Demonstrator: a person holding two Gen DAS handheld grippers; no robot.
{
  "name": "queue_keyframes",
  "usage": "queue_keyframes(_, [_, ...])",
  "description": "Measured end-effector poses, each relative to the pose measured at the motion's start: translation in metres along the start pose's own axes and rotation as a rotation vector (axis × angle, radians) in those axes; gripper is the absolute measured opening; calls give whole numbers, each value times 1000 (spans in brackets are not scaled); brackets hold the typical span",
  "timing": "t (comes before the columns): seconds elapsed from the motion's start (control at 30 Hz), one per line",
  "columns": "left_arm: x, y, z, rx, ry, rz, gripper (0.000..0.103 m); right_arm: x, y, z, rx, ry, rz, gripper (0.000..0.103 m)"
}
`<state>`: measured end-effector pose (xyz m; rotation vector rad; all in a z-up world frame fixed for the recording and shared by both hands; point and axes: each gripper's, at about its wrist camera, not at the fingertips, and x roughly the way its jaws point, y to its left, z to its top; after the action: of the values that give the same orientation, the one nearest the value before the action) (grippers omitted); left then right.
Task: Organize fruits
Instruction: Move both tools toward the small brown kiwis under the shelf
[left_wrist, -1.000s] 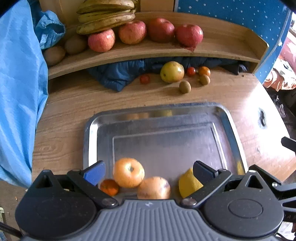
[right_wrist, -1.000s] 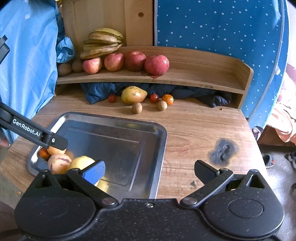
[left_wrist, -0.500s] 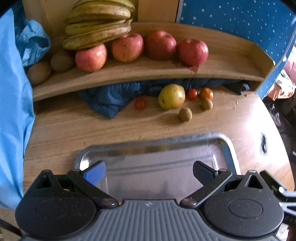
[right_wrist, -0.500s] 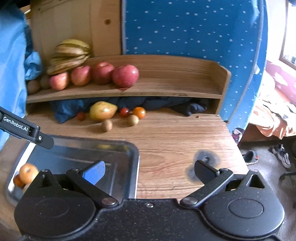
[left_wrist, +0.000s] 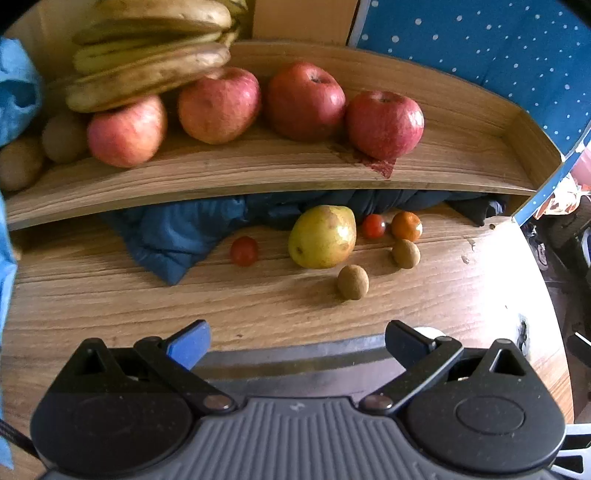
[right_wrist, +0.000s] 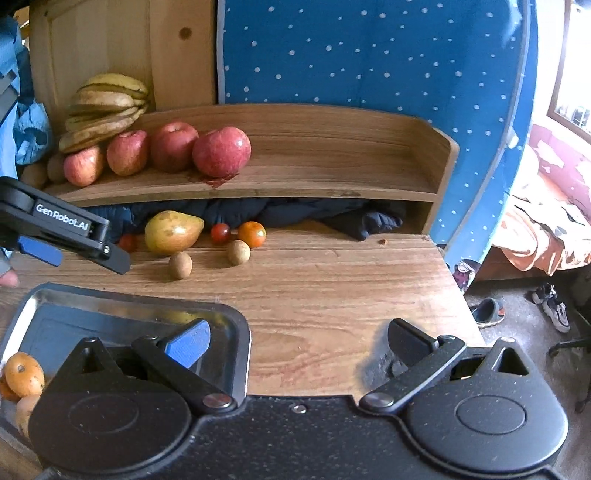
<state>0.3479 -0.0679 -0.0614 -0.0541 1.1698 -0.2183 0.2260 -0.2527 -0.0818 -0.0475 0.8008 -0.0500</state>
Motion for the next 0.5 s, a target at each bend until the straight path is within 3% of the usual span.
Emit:
queue_keyframes(0.27, [26, -10, 11, 43, 35, -44, 102, 27, 3, 13, -20, 29, -32, 102])
queue_keyframes(0.5, [38, -17, 13, 88, 6, -64, 102, 46, -7, 14, 1, 62, -36, 102])
